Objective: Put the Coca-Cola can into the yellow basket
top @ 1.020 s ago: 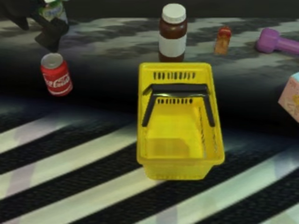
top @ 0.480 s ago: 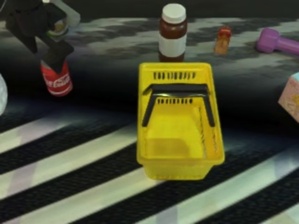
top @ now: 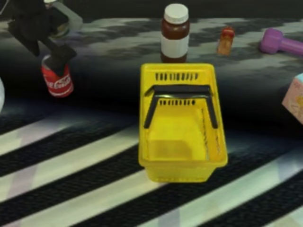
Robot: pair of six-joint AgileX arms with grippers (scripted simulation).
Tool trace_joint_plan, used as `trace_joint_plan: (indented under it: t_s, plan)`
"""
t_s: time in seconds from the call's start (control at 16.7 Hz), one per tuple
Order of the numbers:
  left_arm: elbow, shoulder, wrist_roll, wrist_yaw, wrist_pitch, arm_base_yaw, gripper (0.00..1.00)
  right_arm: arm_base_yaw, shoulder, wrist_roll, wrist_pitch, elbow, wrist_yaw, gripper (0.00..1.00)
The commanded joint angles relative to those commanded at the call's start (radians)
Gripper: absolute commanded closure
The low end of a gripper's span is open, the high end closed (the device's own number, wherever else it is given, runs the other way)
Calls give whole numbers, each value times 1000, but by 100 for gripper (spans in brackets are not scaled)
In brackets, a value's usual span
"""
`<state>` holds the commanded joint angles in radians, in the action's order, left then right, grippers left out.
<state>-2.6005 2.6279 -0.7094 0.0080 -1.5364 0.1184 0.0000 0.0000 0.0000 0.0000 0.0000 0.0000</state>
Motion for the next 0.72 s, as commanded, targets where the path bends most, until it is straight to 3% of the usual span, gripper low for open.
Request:
trace_joint_plan:
  t_s: [0.3, 0.6, 0.72]
  plan:
    - [221, -49, 1, -1, 161, 0, 0, 0, 0, 0, 0, 0, 0, 0]
    - [244, -55, 1, -1, 183, 0, 0, 0, 0, 0, 0, 0, 0, 0]
    - [244, -55, 1, -1, 183, 0, 15, 0, 0, 0, 0, 0, 0, 0]
